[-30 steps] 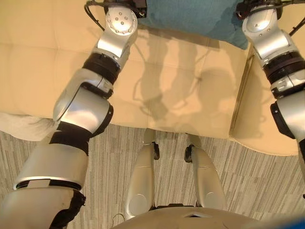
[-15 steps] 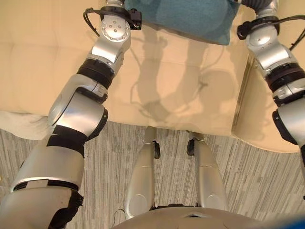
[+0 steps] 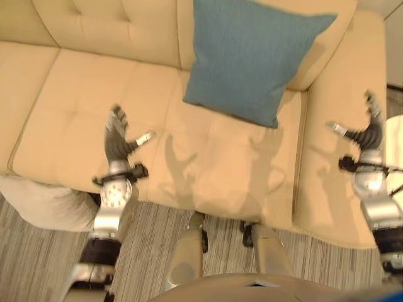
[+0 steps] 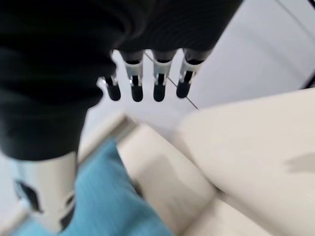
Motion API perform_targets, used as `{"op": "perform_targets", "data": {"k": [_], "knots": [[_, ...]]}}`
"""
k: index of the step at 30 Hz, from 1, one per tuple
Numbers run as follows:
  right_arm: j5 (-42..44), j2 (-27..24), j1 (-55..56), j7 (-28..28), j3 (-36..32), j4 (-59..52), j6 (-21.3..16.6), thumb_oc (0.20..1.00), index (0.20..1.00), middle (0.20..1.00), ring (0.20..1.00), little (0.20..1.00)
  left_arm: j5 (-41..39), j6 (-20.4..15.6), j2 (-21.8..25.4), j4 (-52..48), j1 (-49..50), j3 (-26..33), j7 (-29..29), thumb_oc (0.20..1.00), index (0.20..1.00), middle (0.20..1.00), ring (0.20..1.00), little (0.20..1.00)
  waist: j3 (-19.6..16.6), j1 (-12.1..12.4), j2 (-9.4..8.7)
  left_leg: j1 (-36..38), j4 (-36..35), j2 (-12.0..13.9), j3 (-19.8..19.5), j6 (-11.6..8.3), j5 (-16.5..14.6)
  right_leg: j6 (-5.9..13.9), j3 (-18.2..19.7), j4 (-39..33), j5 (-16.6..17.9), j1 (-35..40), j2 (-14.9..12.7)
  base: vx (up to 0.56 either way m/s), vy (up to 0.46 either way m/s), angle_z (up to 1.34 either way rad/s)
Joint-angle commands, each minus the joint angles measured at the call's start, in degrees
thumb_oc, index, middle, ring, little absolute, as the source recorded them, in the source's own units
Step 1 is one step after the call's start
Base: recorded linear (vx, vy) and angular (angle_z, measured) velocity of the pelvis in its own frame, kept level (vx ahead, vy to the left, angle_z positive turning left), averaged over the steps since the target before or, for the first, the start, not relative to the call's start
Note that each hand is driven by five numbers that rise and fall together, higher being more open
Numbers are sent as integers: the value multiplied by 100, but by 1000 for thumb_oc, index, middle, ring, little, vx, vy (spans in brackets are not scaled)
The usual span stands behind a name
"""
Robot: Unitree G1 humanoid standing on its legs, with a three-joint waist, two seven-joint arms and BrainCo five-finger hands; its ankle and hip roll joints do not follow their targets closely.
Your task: Pick up all the scattered cushions and arrange them neatly on the sofa.
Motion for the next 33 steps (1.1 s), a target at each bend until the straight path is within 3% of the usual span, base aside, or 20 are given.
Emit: {"op": "perform_targets", "data": {"k": [1,4,9,10,13,16,17,19,20,22,24,25,27,28,30,32,33], "knots": [[-115,56,-287,511,188,432,-152,1000,1000,1000,1000,1000,441,-3,222,555,-506,79,-413,1000,1000,1000,1000,1000,-84,1,-267,663,-1,141,273,-283,-611,552,-202,-1722,960,895,-158,7,-12,8],[-40,482,-13,836,458,1147,-141,1000,1000,1000,1000,1000,395,194,-197,1253,80,71,-666,1000,1000,1000,1000,1000,-191,66,-252,1120,-1,160,297,-253,-674,502,-255,-1722,839,1371,-90,-2,-9,15],[-163,792,93,1072,856,2282,-83,1000,1000,1000,1000,1000,839,397,-432,2684,242,-46,-783,1000,1000,1000,1000,1000,-285,155,-247,1540,-1,203,283,-256,-738,433,-310,-1722,644,1880,19,-4,-39,6],[-223,906,137,1125,976,2725,-53,1000,1000,1000,1000,1000,1080,488,-497,3472,237,-55,-821,1000,1000,1000,1000,1000,-311,190,-238,1687,-1,234,260,-271,-753,386,-369,-1722,571,2052,75,22,-56,11],[-252,1011,201,1126,1052,3108,-45,1000,1000,1000,1000,1000,1414,589,-595,4606,171,-68,-775,1000,1000,1000,1000,1000,-268,242,-240,1900,-1,304,206,-303,-730,311,-429,-1722,438,2332,190,-4,-108,17],[-186,1055,209,1068,1015,3423,-38,1000,1000,1000,1000,1000,1520,608,-655,5077,137,-66,-727,1000,1000,1000,1000,1000,-200,276,-233,1914,13,349,140,-329,-654,253,-464,-1722,361,2375,256,-144,-80,23],[-59,1073,119,947,951,3734,8,1000,1000,1000,1000,1000,1587,611,-648,5297,-22,-110,-609,1000,1000,1000,1000,1000,17,311,-290,1502,529,286,84,-330,-677,206,-536,-1722,397,2257,175,-425,-55,83],[-86,1106,-21,926,968,4286,97,1000,1000,1000,1000,1000,1631,620,-729,5531,-125,-101,-652,1000,1000,1000,1000,1000,69,256,-403,1358,1353,-11,150,-184,-1371,217,-667,-1722,634,1981,-35,-486,13,154],[-108,1118,-43,929,923,4508,167,1000,1000,1000,1000,1000,1648,632,-770,5585,-174,-97,-661,1000,1000,1000,1000,1000,11,121,-387,1666,1481,-16,498,-132,-1736,227,-847,-1722,714,1824,-128,-276,166,144],[-198,1233,-73,933,944,4858,278,1000,1000,1000,1000,1000,1785,651,-826,5558,-249,-269,-646,1000,1000,1000,1000,1000,-63,-8,-298,2065,898,-50,869,-85,-1666,316,-1101,-1722,951,1731,-220,-146,255,122],[-306,1309,-146,893,1034,5060,327,1000,1000,1000,1000,1000,1842,646,-854,5585,-311,-337,-620,1000,1000,1000,1000,1000,-56,-11,-291,2197,588,-157,790,-55,-1622,402,-1094,-1711,1096,1649,-273,-123,199,68],[-522,1398,-233,917,1203,5258,446,1000,1000,1000,1000,1000,1890,663,-871,5589,-396,-387,-624,1000,1000,1000,1000,1000,-39,30,-310,2233,297,-297,643,27,-1528,490,-1045,-1657,1200,1496,-352,-186,168,-12],[-697,1471,-329,943,1358,5400,553,1000,1000,1000,1000,1000,1950,703,-827,5581,-504,-465,-637,1000,1000,1000,1000,1000,90,82,-283,2225,254,-320,542,131,-1476,542,-869,-1257,1118,1351,-398,-224,139,-26],[-743,1520,-383,982,1421,5442,614,1000,1000,1000,1000,1000,2015,719,-770,5557,-634,-586,-615,1000,1000,1000,1000,1000,172,41,-255,2156,267,-347,441,197,-1420,543,-356,-872,972,1196,-312,-182,60,-10],[-666,1542,-369,968,1407,5529,623,1000,1000,1000,1000,1000,2080,731,-720,5499,-756,-703,-587,1000,1000,1000,1000,1000,166,-13,-245,2043,286,-397,293,257,-1333,504,254,-608,721,1264,-57,-162,22,28],[-558,1597,-287,979,1379,5646,628,1000,1000,1000,1000,1000,2084,746,-706,5440,-834,-794,-585,1000,1000,1000,1000,1000,30,-13,-264,1822,278,-401,22,250,-1184,415,757,-365,370,1535,249,-101,-94,41],[-568,1605,-282,979,1406,5672,644,1000,1000,1000,1000,1000,2060,740,-717,5436,-823,-814,-581,1000,1000,1000,1000,1000,21,6,-281,1813,268,-407,-35,230,-1177,361,777,-420,329,1589,261,-14,-150,92]]}}
